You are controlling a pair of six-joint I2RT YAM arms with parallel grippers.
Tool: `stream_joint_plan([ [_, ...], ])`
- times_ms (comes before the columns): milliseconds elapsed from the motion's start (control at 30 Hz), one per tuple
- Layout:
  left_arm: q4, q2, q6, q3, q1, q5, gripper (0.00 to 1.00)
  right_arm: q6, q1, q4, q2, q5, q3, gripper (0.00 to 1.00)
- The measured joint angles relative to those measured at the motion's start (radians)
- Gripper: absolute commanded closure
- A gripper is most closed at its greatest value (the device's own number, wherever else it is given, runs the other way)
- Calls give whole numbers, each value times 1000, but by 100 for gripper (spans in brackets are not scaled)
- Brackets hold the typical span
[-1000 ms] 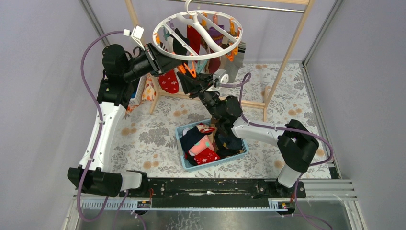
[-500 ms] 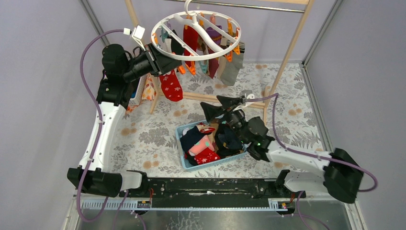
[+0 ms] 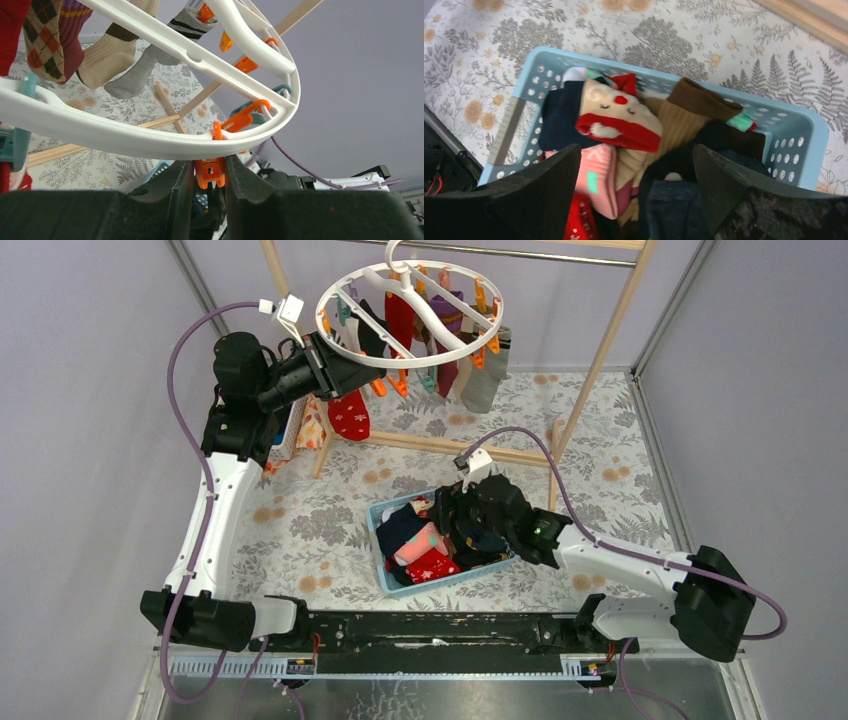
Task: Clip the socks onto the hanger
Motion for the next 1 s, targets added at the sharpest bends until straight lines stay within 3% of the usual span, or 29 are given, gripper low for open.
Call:
stream_joint_plan([
  [233,-2,0,11,0,0,5,93,67,-193,-13,47,-257,6,22],
  [500,-3,0,21,0,0,6,93,145,-224,33,161,-479,38,34],
  [567,-3,0,22,2,0,6,94,164,-225,35,187,-505,39,42],
  [867,-5,-6,40,5,0,6,95,261,-227,138,204,-560,50,100],
  [1000,-6,-7,44,10,0,6,95,279,-228,137,183,-566,72,100],
])
